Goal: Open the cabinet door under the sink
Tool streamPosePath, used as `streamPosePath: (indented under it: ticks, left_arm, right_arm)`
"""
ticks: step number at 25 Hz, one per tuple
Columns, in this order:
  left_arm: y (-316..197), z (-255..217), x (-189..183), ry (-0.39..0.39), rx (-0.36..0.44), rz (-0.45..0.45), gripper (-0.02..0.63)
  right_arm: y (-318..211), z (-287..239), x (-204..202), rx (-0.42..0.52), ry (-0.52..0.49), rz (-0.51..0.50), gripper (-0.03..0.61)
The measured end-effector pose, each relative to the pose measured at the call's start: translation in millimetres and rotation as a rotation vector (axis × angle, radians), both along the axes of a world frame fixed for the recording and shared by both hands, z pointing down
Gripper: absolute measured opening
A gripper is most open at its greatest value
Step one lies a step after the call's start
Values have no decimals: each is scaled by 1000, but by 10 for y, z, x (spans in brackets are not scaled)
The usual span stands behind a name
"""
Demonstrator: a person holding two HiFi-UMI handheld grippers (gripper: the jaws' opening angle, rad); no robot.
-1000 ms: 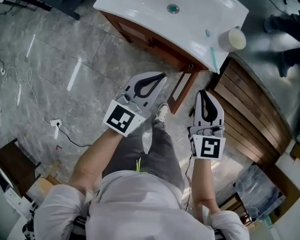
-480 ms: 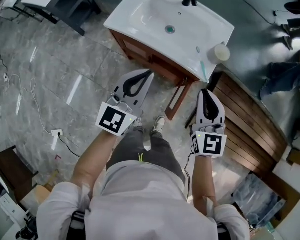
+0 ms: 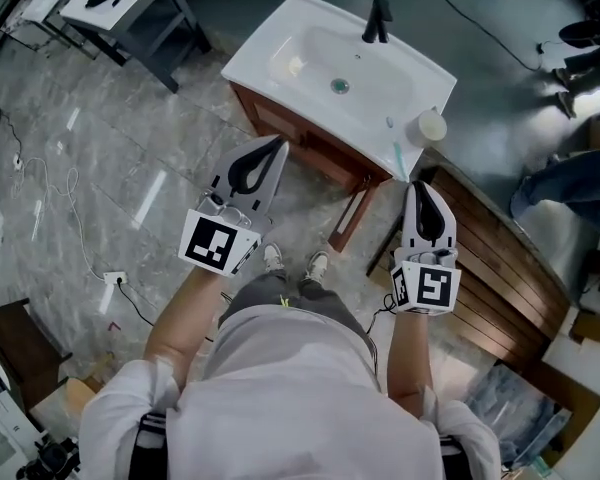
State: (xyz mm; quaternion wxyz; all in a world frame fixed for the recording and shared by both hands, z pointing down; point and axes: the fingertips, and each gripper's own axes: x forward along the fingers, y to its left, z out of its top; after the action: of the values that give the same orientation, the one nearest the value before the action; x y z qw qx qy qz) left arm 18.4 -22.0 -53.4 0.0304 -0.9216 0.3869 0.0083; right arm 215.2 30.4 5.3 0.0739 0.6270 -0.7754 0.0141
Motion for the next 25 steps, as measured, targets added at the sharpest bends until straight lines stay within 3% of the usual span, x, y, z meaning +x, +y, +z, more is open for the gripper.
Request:
streamPosePath:
  ticks: [13, 25]
  left_arm:
    - [25, -661, -361, 15, 113, -120, 9]
    - [-29, -549, -461, 6, 98, -175, 9]
  right_arm:
    - [-114, -583, 214, 99, -21, 15, 46]
    - [-158, -527, 228, 70, 7, 0, 45]
